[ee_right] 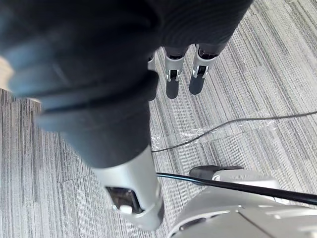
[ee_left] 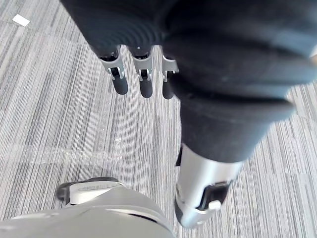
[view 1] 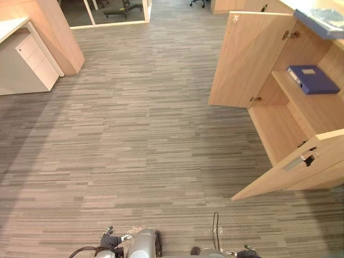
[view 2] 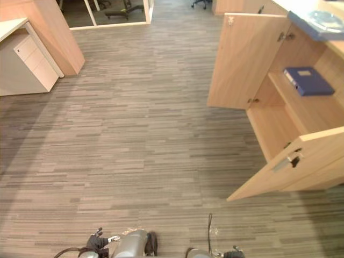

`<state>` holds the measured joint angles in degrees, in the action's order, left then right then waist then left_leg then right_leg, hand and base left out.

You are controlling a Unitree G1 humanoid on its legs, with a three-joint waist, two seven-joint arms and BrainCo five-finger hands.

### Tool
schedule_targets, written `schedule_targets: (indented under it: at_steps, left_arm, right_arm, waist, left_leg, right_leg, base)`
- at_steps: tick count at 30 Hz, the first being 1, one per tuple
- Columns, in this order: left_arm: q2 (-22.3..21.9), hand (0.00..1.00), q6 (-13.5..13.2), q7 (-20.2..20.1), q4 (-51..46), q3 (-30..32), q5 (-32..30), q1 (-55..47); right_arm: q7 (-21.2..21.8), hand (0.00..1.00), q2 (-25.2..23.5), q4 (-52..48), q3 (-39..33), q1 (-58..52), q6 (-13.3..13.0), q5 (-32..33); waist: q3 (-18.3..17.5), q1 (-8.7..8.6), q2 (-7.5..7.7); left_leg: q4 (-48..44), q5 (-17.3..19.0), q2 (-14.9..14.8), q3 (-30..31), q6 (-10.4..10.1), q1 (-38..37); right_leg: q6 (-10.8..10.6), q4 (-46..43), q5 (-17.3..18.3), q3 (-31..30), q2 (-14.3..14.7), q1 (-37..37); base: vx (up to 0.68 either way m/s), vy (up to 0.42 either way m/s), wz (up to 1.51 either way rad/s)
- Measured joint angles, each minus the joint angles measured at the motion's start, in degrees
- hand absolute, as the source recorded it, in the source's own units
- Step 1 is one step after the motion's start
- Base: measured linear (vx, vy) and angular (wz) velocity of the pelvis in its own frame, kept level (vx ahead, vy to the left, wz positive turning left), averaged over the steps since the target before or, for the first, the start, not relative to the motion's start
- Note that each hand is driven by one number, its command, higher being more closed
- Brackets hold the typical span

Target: Walk over to the cabinet, pick up the folder, carry it to the office cabinet, place the folder inside the office cabinet, then close the office cabinet door

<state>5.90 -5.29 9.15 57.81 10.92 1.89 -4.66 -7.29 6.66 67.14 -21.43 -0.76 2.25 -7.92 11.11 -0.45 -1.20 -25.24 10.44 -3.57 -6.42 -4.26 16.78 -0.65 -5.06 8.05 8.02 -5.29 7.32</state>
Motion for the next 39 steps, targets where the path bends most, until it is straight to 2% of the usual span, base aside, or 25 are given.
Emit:
schedule_targets:
  at_steps: [2, 4, 5, 6, 7, 11, 14, 15, 16, 17, 19, 20, 22, 24, 26, 27, 28, 29, 32, 33, 34, 35, 37, 38, 39]
  left_arm:
    - [-0.69, 0.0, -0.17, 0.36, 0.05, 1.0, 1.27, -1.55]
    - [-0.96, 0.0, -0.18, 0.53, 0.04, 1.06, 1.63, -2.22]
    - [-0.87, 0.0, -0.17, 0.6, 0.07, 1.13, 1.67, -2.34]
    - [-0.82, 0.0, -0.17, 0.65, 0.06, 1.15, 1.61, -2.46]
    - [-0.6, 0.0, -0.3, 0.73, -0.14, 1.13, 1.07, -2.24]
    - [-1.09, 0.0, -1.53, 1.25, -1.35, -0.02, -0.4, -2.98]
    - [-1.48, 0.0, -1.59, 1.41, -1.1, -2.46, -1.31, -3.94]
    - [-1.56, 0.0, -1.79, 1.32, -1.1, -3.52, -1.34, -4.16]
    - [-1.71, 0.0, -1.89, 1.03, -1.08, -4.32, -1.36, -4.09]
    - [-1.71, 0.0, -1.92, 0.77, -1.08, -4.69, -1.39, -3.97]
    - [-1.53, 0.0, -1.93, 0.41, -1.05, -5.76, -2.13, -3.61]
    - [-1.2, 0.0, -1.93, 0.4, -1.02, -6.89, -2.26, -3.28]
    - [-0.94, 0.0, -1.92, 0.41, -0.56, -7.4, -2.25, -2.55]
    - [-0.53, 0.0, -1.87, 0.41, 0.88, -6.5, -2.2, -1.58]
    - [-0.44, 0.0, -1.65, 0.34, 2.35, -4.51, -2.92, -1.03]
    - [-0.39, 0.0, -1.44, 0.2, 3.04, -3.59, -4.1, -0.89]
    - [-0.84, 0.0, -1.15, -0.01, 3.49, -2.61, -4.95, -0.72]
    - [-1.1, 0.0, -1.07, -0.03, 3.48, -2.36, -5.33, -0.69]
    - [-1.88, 0.0, -0.43, -0.11, 3.46, 2.31, -6.62, -1.67]
    - [-1.64, 0.0, -0.4, -0.1, 3.37, 4.32, -6.77, -1.91]
    - [-1.52, 0.0, -0.35, -0.11, 3.11, 6.84, -6.55, -2.17]
    - [-2.6, 0.0, -0.31, -0.06, 2.18, 9.65, -5.01, -3.23]
    - [-4.08, 0.0, -0.16, 0.18, 1.77, 12.62, -2.6, -4.66]
    - [-4.37, 0.0, -0.04, 0.55, 1.64, 13.39, -0.72, -5.2]
    - [-4.49, 0.0, -0.01, 0.62, 1.64, 13.37, -0.21, -5.23]
  right_arm:
    - [0.0, 0.0, 0.67, 0.04, 0.08, 0.06, -0.01, 0.02]
    - [0.0, 0.0, 0.8, 0.12, 0.08, -0.04, -0.02, 0.01]
    - [0.0, 0.0, 0.55, 0.27, 0.0, -0.2, -0.04, 0.01]
    - [0.09, 0.0, -0.4, 1.24, -0.02, 0.42, -0.14, -0.03]
    - [0.36, 0.0, -1.38, 1.36, -0.22, 1.23, -0.13, -0.09]
    - [0.43, 0.0, -1.09, 1.07, -1.6, 1.38, -0.08, -0.1]
    - [0.48, 0.0, -0.16, 0.25, -1.74, -0.5, -0.04, 0.07]
    - [0.49, 0.0, 0.42, -0.82, -2.16, -1.19, -0.06, 0.12]
    - [0.52, 0.0, 0.76, -1.74, -2.08, -1.32, -0.05, 0.12]
    - [0.51, 0.0, 0.94, -2.53, -1.82, -1.25, -0.14, 0.16]
    - [0.43, 0.0, 1.02, -3.29, -0.78, -1.04, -0.69, 0.32]
    - [0.4, 0.0, 0.7, -3.91, -0.76, -1.04, -1.3, 1.17]
    - [0.11, 0.0, -0.29, -5.26, -0.05, -0.93, -2.39, 2.47]
    - [0.02, 0.0, -0.95, -5.36, 0.23, -0.49, -2.56, 2.57]
    - [-0.23, 0.0, -1.67, -5.11, 0.17, -0.41, -2.58, 4.13]
    - [-0.37, 0.0, -2.01, -4.33, -0.3, -0.51, -2.6, 4.8]
    - [-0.42, 0.0, -2.31, -4.21, -2.05, -0.9, -2.28, 4.77]
    - [-0.43, 0.0, -2.32, -4.03, -2.91, -1.07, -2.23, 4.76]
    - [-0.58, 0.0, -3.51, -2.8, -6.06, -2.38, -2.03, 4.5]
    - [-0.73, 0.0, -4.63, -2.88, -6.49, -3.88, -2.0, 4.5]
    - [-0.89, 0.0, -5.32, -3.54, -6.64, -5.24, -1.97, 4.54]
    - [-1.07, 0.0, -5.2, -4.47, -6.51, -5.65, -1.91, 4.7]
    - [-1.26, 0.0, -4.96, -4.48, -6.61, -5.5, -2.08, 5.13]
    - [-1.3, 0.0, -5.04, -4.4, -6.6, -5.58, -2.1, 6.2]
    - [-1.32, 0.0, -5.06, -4.35, -6.66, -5.47, -2.1, 6.57]
  waist:
    - [-0.4, 0.02, -1.12]
    - [-0.72, 0.11, -2.07]
    - [-0.74, 0.11, -1.95]
    - [-1.0, 0.53, -1.0]
    - [-1.76, 0.65, -0.1]
    - [-4.38, 2.21, -0.33]
    - [-6.21, 2.65, -1.24]
    - [-6.66, 2.35, -1.91]
    - [-6.56, 1.64, -1.88]
    - [-6.51, 1.03, -1.88]
    - [-6.02, 0.54, -2.0]
    - [-4.96, 0.36, -2.06]
    - [-2.63, -0.07, -2.06]
    - [-1.56, -0.15, -1.3]
    - [-1.41, -0.22, -0.07]
    - [-1.51, -0.77, 0.44]
    - [-1.67, -1.79, 0.44]
    - [-1.66, -1.82, 0.06]
    - [-2.17, -1.7, -0.54]
    - [-2.54, -1.69, 0.29]
    - [-3.08, -1.52, 1.01]
    - [-3.23, -1.21, 0.46]
    - [-3.42, -0.6, -0.24]
    - [-3.63, 0.06, -0.29]
    - [-3.58, 0.14, 0.09]
  left_leg:
    - [14.76, -5.96, -2.02, 0.9, -1.14, 0.01]
    - [18.49, -8.49, -3.75, 0.66, -1.48, -0.11]
    - [17.11, -14.54, -3.68, -1.95, -1.7, -0.86]
    - [14.96, -16.82, -2.56, -4.57, -0.26, -0.74]
    - [13.89, -15.72, -0.96, -6.1, 1.35, -0.71]
    - [14.71, -12.18, 4.21, -9.69, 5.68, -2.91]
    - [16.95, -9.62, 9.47, -10.37, 8.72, -8.14]
    - [18.21, -8.61, 11.28, -9.76, 9.9, -11.33]
    - [18.93, -8.01, 12.24, -9.1, 10.56, -13.62]
    - [19.43, -7.61, 12.73, -8.05, 10.97, -15.46]
    - [21.01, -7.58, 12.48, -5.73, 10.97, -19.09]
    - [21.72, -7.47, 11.58, -4.5, 10.79, -21.6]
    - [22.37, -6.27, 9.29, -3.15, 10.59, -25.4]
    - [23.15, -4.11, 8.41, -2.89, 10.81, -27.47]
    - [23.13, -2.51, 8.11, -2.93, 9.69, -28.58]
    - [23.31, -1.79, 8.06, -1.99, 8.7, -29.41]
    - [24.32, -1.02, 7.29, -0.4, 7.72, -30.29]
    - [24.94, -0.78, 6.54, 0.19, 7.39, -30.44]
    - [21.86, 1.61, 0.64, 0.72, 3.79, -31.6]
    - [12.45, 4.01, -2.11, 0.64, 0.06, -29.26]
    - [-3.15, 5.4, -4.91, 0.5, -2.16, -23.43]
    - [-18.99, 4.14, -8.21, 0.37, -3.59, -17.77]
    - [-33.34, 2.98, -12.15, -1.44, -3.54, -13.08]
    - [-38.52, 3.45, -13.89, -3.99, -2.4, -9.91]
    - [-38.62, 3.75, -13.7, -4.72, -1.94, -8.79]
  right_leg:
    - [-3.1, 0.45, 1.63, -0.99, -2.86, 2.29]
    - [-5.4, 1.06, 2.09, -1.16, -3.29, 3.89]
    - [-7.07, 1.42, 3.05, -1.16, -5.09, 5.42]
    - [-7.52, 1.64, 2.64, -1.19, -7.21, 6.17]
    - [-7.49, 1.28, 0.41, -1.11, -9.3, 5.77]
    - [-8.38, -2.78, -5.47, -2.0, -15.27, 2.74]
    - [-5.75, -17.45, -8.97, -1.53, -21.08, -1.82]
    - [-1.42, -26.94, -12.43, 0.31, -23.83, -4.66]
    - [1.67, -35.67, -13.51, 1.85, -26.0, -7.48]
    - [3.33, -44.34, -11.74, 2.94, -26.94, -10.61]
    - [1.02, -52.71, -5.05, 4.97, -24.6, -15.16]
    - [0.65, -52.91, -0.52, 7.63, -21.96, -16.47]
    - [-1.26, -47.27, 3.74, 11.34, -16.31, -18.78]
    - [-1.64, -38.79, 3.75, 14.06, -12.85, -22.0]
    - [-1.72, -25.3, 1.44, 17.08, -9.98, -22.73]
    - [0.56, -18.68, -3.33, 16.98, -8.56, -22.89]
    - [3.78, -17.87, -6.18, 17.68, -7.66, -22.34]
    - [4.66, -18.29, -5.26, 18.29, -7.08, -22.36]
    - [4.74, -18.93, 0.83, 21.42, -2.07, -19.19]
    - [5.57, -17.24, 2.16, 22.69, 0.14, -15.93]
    - [5.95, -14.74, 2.74, 23.19, 2.37, -12.67]
    - [6.43, -12.51, 2.79, 22.69, 4.95, -9.41]
    - [7.05, -10.17, 3.29, 20.65, 8.03, -6.17]
    - [7.11, -7.42, 3.4, 18.09, 9.5, -2.88]
    - [7.05, -6.65, 3.42, 17.27, 9.5, -1.86]
  base:
    - [0.36, 0.396, -0.21]
    - [0.33, 0.365, -0.16]
    - [0.32, 0.363, -0.28]
    - [0.46, 0.496, -0.36]
    - [0.38, 0.386, -0.35]
    - [0.4, 0.347, -0.27]
    - [0.39, 0.306, 0.04]
    - [0.38, 0.259, 0.27]
    - [0.37, 0.23, 0.41]
    - [0.41, 0.194, 0.46]
    - [0.37, 0.094, 0.44]
    - [0.25, -0.009, 0.37]
    - [0.24, -0.127, 0.3]
    - [0.13, -0.164, 0.01]
    - [0.08, -0.143, 0.02]
    - [0.21, -0.217, 0.42]
    - [0.28, -0.267, 0.48]
    - [0.36, -0.252, 0.41]
    - [0.42, -0.332, 0.22]
    - [0.42, -0.372, 0.24]
    - [0.5, -0.415, 0.01]
    - [0.41, -0.305, -0.25]
    - [0.41, -0.156, -0.73]
    - [0.43, -0.083, -0.84]
    - [0.37, -0.051, -0.76]
